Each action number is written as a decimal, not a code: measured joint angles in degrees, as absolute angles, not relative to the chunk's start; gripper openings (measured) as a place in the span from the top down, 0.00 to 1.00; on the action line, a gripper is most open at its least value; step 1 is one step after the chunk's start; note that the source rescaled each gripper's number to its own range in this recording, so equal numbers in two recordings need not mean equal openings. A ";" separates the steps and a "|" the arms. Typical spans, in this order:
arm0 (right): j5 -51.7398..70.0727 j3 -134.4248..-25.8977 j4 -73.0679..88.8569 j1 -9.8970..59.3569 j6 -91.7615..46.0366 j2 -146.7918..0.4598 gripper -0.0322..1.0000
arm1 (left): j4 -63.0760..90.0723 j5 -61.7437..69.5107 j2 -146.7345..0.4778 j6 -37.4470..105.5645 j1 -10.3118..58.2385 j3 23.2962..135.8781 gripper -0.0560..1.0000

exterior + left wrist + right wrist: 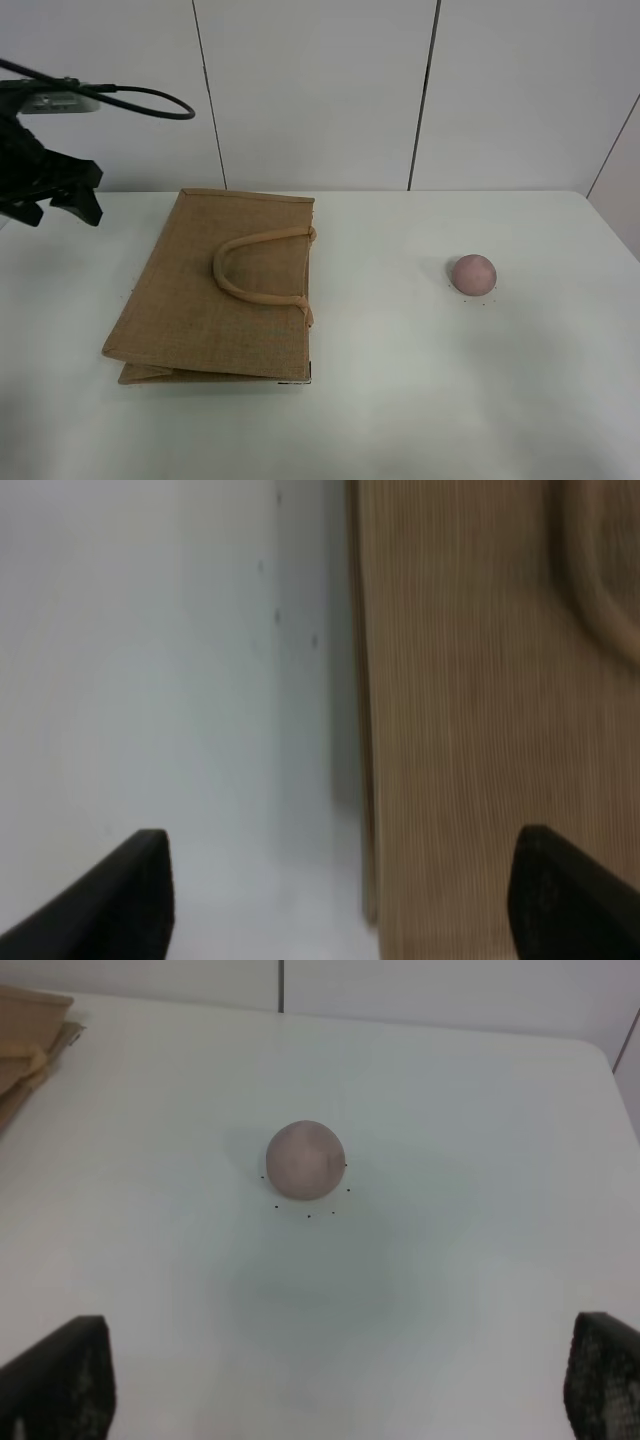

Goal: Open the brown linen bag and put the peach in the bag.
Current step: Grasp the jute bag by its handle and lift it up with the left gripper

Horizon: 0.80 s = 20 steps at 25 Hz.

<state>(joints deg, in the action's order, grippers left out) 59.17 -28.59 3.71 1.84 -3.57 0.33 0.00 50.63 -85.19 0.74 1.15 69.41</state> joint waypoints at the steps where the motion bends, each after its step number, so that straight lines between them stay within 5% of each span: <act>1: 59.17 -28.59 3.71 1.84 -3.57 0.33 0.00 | 0.00 50.63 -88.90 0.74 1.15 72.91 0.07; 10: 59.17 -28.59 3.71 1.84 -3.57 0.33 0.00 | 2.02 53.39 -109.57 -3.14 7.51 91.36 0.07; 20: 59.17 -28.59 3.71 1.84 -3.57 0.33 0.00 | 2.12 52.29 -121.53 -9.68 16.70 95.33 0.07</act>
<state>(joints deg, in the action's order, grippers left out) 59.17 -28.59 3.71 1.84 -3.57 0.33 2.12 52.29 -121.53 -9.68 16.70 95.33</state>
